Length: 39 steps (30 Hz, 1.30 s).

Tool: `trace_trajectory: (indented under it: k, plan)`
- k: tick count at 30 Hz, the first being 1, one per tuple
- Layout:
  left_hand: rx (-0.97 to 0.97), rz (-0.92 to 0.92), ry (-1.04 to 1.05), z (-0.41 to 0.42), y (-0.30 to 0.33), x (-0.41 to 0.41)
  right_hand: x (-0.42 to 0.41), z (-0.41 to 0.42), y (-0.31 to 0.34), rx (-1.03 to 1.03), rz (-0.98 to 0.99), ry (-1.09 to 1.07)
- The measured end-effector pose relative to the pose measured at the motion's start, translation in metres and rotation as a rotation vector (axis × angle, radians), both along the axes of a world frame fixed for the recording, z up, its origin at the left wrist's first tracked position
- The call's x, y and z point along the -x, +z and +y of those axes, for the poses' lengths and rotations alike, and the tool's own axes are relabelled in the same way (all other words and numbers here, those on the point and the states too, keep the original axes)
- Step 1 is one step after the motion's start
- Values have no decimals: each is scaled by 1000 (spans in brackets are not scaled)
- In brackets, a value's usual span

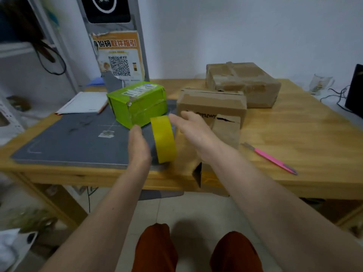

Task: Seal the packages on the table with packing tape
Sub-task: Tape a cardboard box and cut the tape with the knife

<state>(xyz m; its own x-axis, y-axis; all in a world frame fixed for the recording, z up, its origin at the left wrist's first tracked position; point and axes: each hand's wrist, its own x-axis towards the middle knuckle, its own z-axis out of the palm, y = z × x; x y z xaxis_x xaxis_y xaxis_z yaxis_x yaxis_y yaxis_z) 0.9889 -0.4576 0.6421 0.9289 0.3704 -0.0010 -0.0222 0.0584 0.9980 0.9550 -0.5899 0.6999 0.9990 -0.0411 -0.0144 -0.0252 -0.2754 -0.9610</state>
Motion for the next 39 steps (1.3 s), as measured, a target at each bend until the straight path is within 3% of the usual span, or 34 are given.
trace_trajectory:
  k: [1,5,7,12,15,20,23,25,29,31,36,39]
  plan:
    - [-117,75,-27,7,-14,0,-2,8,-5,-53,57,-7]
    - [-1064,176,-417,25,-61,-7,-12,29,-21,-77,118,26]
    - [-1163,166,-470,23,-65,-8,-17,31,-25,-115,107,3]
    - [-806,58,-294,13,-60,-9,-20,29,-34,-388,97,-43]
    - [-691,68,-282,12,-58,-8,-19,32,-34,-447,69,-5]
    - [-255,22,-244,6,-33,-9,-22,28,-16,-567,-51,57]
    - [-33,51,-320,4,-8,-9,-19,21,-1,-611,-101,52]
    - [98,69,-435,4,7,-11,-15,11,10,-748,-125,33]
    - [162,117,-646,-4,28,-13,-6,-13,32,-969,-166,-2]
    - [191,103,-646,-20,38,-13,-1,-24,39,-922,-201,-78]
    - [357,-44,-690,-66,55,-2,16,-52,57,-354,-421,-349]
    - [435,-16,-815,-82,67,5,19,-75,62,-380,-501,-273]
